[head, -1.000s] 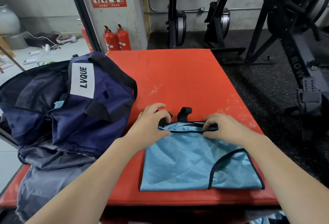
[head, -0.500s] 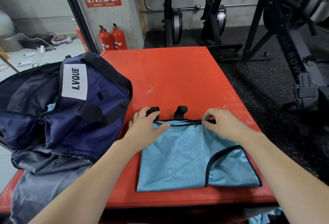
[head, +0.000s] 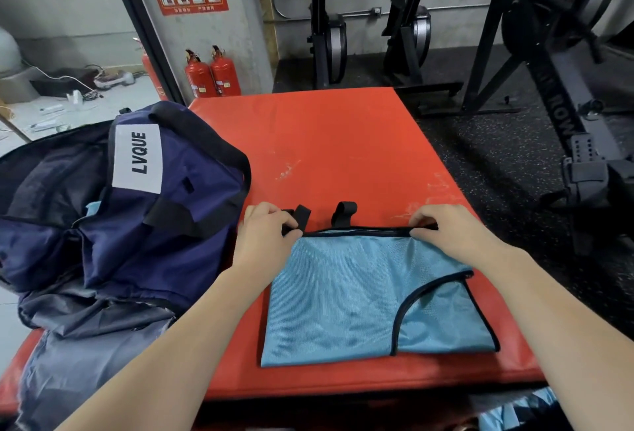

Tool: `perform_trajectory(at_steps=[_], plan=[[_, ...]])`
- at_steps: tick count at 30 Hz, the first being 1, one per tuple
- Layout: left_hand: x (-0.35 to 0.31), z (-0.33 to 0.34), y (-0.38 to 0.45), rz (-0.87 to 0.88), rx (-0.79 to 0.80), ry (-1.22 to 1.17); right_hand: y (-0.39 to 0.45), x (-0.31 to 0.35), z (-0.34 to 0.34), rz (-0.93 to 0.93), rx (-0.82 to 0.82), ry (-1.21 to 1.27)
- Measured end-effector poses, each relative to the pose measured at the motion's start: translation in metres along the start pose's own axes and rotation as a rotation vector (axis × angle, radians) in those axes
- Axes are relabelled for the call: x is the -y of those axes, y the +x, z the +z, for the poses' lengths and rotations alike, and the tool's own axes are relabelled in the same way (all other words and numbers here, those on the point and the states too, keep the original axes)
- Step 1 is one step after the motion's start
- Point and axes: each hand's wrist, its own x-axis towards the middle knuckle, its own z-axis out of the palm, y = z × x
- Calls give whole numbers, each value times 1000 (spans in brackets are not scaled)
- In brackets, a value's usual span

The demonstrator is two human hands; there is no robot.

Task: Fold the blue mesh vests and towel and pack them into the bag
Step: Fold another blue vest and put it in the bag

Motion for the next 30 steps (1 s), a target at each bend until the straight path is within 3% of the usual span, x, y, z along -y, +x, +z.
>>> perform_trajectory(at_steps=[13,16,23,30], plan=[[-31,23,-4,-19,89,146,-5,-3,-7,20,22,-125],[-36,38,15,51,141,211,-11,-3,-15,37,118,-100],[-86,67,35,182,425,272,-43,18,-15,-24,448,12],[-85,50,9,239,414,237,-61,17,-16,-70,297,-16]])
